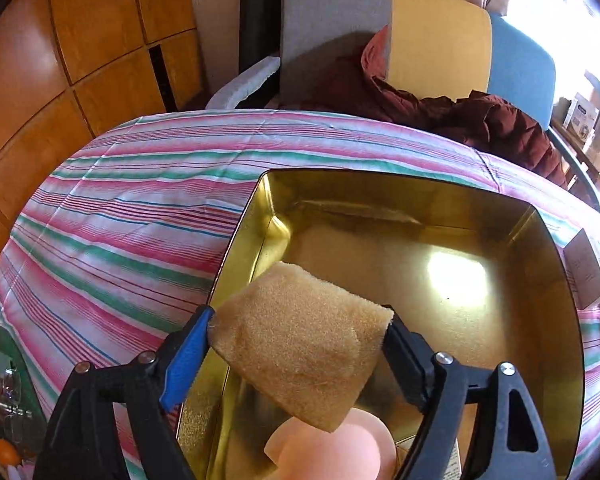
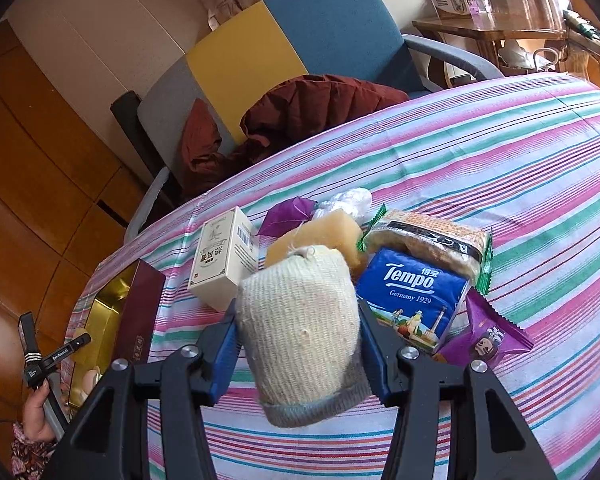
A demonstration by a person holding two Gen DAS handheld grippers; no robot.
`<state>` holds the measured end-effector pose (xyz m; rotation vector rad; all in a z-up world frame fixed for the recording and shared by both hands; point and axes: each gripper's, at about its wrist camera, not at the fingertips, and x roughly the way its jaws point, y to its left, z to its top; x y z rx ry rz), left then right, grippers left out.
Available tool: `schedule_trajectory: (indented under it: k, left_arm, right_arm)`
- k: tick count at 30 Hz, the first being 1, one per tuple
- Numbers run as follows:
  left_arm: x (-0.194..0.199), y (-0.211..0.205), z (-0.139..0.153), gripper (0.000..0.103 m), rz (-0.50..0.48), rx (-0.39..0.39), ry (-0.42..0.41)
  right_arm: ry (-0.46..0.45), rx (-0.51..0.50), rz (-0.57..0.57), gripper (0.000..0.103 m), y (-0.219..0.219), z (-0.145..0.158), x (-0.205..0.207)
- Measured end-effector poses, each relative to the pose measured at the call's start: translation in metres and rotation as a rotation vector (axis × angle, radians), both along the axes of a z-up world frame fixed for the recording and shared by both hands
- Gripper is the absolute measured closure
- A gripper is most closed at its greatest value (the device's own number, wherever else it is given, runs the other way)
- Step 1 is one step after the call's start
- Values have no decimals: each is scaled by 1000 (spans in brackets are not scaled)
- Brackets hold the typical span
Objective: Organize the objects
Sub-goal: 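Carry the yellow sponge into the gold tray and open the left tool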
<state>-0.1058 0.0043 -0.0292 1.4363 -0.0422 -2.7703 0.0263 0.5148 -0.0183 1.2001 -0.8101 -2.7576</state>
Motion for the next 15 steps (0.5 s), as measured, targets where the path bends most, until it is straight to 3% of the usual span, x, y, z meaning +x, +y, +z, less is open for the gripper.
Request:
schedule_trajectory:
  k: [7, 10, 15]
  left_arm:
    - [-1, 2, 7, 18, -19, 1, 45]
    - [-4, -1, 7, 17, -38, 46, 37]
    - [-2, 0, 7, 17, -25, 31, 27]
  right_arm:
    - [-4, 7, 7, 49, -2, 0, 0]
    - [-4, 8, 7, 49, -2, 0, 0]
    - [-3, 8, 7, 49, -3, -1, 0]
